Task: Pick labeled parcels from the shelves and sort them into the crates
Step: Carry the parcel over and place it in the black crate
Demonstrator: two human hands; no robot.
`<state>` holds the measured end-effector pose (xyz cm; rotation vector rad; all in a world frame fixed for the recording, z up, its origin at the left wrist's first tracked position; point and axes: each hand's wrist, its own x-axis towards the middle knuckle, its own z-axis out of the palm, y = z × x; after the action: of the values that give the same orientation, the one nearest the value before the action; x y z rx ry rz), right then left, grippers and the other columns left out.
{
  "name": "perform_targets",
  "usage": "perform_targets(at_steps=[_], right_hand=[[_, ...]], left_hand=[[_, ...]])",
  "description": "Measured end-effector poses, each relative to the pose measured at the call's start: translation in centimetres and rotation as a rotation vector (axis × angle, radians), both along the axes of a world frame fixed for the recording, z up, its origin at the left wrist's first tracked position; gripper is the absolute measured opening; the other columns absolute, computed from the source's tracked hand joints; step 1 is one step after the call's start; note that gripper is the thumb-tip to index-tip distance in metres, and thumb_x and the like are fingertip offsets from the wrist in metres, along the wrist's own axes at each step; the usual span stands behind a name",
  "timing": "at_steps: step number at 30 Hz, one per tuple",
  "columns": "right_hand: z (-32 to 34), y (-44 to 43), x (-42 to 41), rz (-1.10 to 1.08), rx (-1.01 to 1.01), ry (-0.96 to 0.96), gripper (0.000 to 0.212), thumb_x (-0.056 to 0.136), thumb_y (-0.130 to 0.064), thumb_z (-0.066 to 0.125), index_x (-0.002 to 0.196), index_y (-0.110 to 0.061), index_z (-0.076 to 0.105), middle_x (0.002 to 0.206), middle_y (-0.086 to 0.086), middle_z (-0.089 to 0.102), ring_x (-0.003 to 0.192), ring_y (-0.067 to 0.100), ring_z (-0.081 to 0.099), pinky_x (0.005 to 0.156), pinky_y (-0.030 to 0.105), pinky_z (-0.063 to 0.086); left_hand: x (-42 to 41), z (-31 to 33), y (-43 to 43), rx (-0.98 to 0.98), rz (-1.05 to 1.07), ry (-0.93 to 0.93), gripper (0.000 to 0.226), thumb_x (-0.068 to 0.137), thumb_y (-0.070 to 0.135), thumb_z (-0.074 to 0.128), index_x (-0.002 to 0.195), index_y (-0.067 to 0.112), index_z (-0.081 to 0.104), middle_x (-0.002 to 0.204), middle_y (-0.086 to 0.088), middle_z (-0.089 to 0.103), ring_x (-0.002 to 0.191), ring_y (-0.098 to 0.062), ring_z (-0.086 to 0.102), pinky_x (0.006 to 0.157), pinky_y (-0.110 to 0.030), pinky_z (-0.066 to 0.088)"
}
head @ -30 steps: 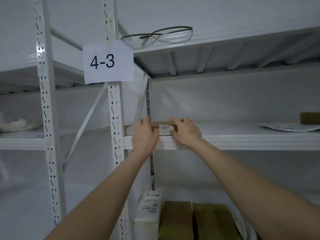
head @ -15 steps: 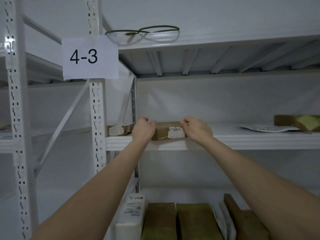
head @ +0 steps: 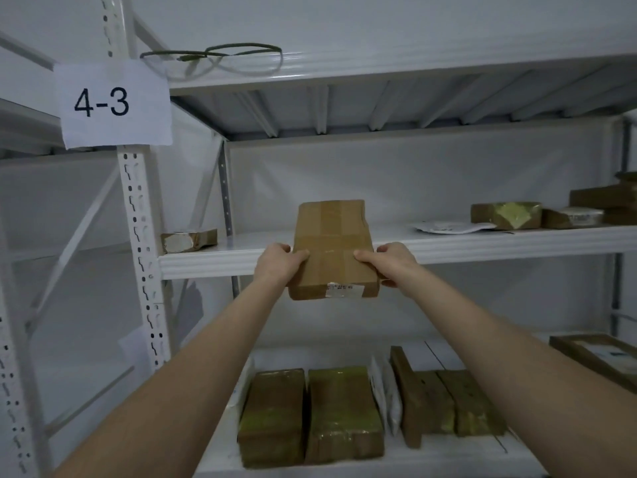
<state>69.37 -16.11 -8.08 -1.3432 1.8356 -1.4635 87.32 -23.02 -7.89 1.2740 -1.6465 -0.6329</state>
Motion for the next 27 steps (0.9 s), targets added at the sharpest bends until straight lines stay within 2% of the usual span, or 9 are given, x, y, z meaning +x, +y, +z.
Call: perform_targets(at_steps=[3, 8, 13, 16, 18, 20, 21, 24, 27], right_hand=[[-2.1, 1.8, -0.8, 0.070, 0.025, -0.133, 0.041, 0.084, -0.035, 0.070, 0.112, -0.006, 0.063, 0.108, 0.006, 0.066, 0.099, 0.021, 0.061, 0.089, 0.035, 0.048], [-6.1, 4.8, -2.4, 0.125, 0.061, -0.146, 0.048, 0.085, -0.027, 0.071, 0.127, -0.011, 0.055, 0.103, -0.001, 0.064, 0.097, 0.018, 0.059, 0.088, 0.034, 0.044], [-9.2, 6.9, -3.7, 0.133, 0.077, -0.174, 0.052, 0.087, -0.026, 0.069, 0.133, -0.010, 0.051, 0.116, 0.002, 0.062, 0.091, 0.013, 0.057, 0.075, 0.022, 0.044], [-10.6, 8.0, -4.3, 0.103, 0.070, -0.182, 0.054, 0.090, -0.025, 0.065, 0.137, -0.006, 0.048, 0.130, 0.006, 0.056, 0.105, 0.017, 0.054, 0.084, 0.022, 0.041], [-11.4, 8.4, -4.6, 0.102, 0.073, -0.181, 0.050, 0.092, -0.025, 0.064, 0.135, -0.006, 0.050, 0.111, 0.003, 0.062, 0.090, 0.012, 0.053, 0.076, 0.020, 0.041], [-12.2, 8.4, -5.1, 0.113, 0.094, -0.197, 0.040, 0.093, -0.023, 0.062, 0.131, -0.009, 0.055, 0.079, -0.001, 0.058, 0.065, 0.008, 0.047, 0.057, 0.018, 0.036], [-12.6, 8.3, -5.3, 0.111, 0.111, -0.207, 0.036, 0.094, -0.020, 0.059, 0.129, -0.013, 0.056, 0.074, -0.001, 0.057, 0.060, 0.008, 0.046, 0.054, 0.019, 0.033], [-13.8, 8.1, -5.7, 0.049, 0.151, -0.351, 0.022, 0.099, -0.018, 0.045, 0.117, -0.023, 0.055, 0.080, 0.001, 0.068, 0.062, 0.009, 0.052, 0.054, 0.021, 0.035], [-15.2, 8.0, -6.1, 0.025, 0.155, -0.522, 0.023, 0.100, -0.035, 0.043, 0.097, -0.021, 0.060, 0.072, 0.002, 0.066, 0.054, 0.011, 0.053, 0.054, 0.023, 0.038]], left_hand=[[-0.9, -2.2, 1.5, 0.042, -0.052, 0.052, 0.039, 0.092, 0.040, 0.057, 0.117, 0.010, 0.060, 0.107, -0.005, 0.065, 0.096, -0.026, 0.062, 0.091, -0.043, 0.052], [-1.0, -5.6, 3.8, 0.179, -0.187, 0.229, 0.039, 0.094, 0.029, 0.058, 0.128, 0.011, 0.055, 0.109, -0.005, 0.062, 0.100, -0.023, 0.059, 0.079, -0.035, 0.049], [-0.8, -8.5, 5.2, 0.275, -0.301, 0.217, 0.033, 0.090, 0.024, 0.065, 0.120, 0.016, 0.055, 0.115, -0.007, 0.061, 0.103, -0.021, 0.059, 0.081, -0.032, 0.049], [-1.1, -9.9, 5.8, 0.210, -0.275, 0.095, 0.036, 0.089, 0.025, 0.066, 0.121, 0.016, 0.055, 0.102, -0.006, 0.058, 0.092, -0.017, 0.056, 0.078, -0.030, 0.048], [-1.2, -10.6, 6.0, 0.171, -0.270, 0.043, 0.039, 0.090, 0.025, 0.064, 0.127, 0.015, 0.054, 0.090, -0.005, 0.060, 0.080, -0.016, 0.058, 0.071, -0.028, 0.051], [-1.2, -11.3, 6.2, 0.191, -0.304, 0.084, 0.044, 0.093, 0.020, 0.061, 0.134, 0.014, 0.050, 0.080, -0.006, 0.064, 0.068, -0.015, 0.060, 0.068, -0.029, 0.054], [-1.2, -11.7, 6.3, 0.209, -0.320, 0.115, 0.045, 0.094, 0.017, 0.059, 0.138, 0.014, 0.047, 0.078, -0.006, 0.067, 0.064, -0.014, 0.061, 0.067, -0.029, 0.055], [-1.0, -12.5, 6.5, 0.276, -0.351, 0.196, 0.042, 0.099, 0.011, 0.047, 0.141, 0.018, 0.043, 0.091, -0.010, 0.072, 0.064, -0.014, 0.064, 0.057, -0.024, 0.055], [-1.1, -13.0, 6.7, 0.324, -0.344, 0.226, 0.034, 0.101, 0.020, 0.041, 0.131, 0.022, 0.056, 0.107, -0.010, 0.068, 0.080, -0.021, 0.065, 0.058, -0.026, 0.054]])
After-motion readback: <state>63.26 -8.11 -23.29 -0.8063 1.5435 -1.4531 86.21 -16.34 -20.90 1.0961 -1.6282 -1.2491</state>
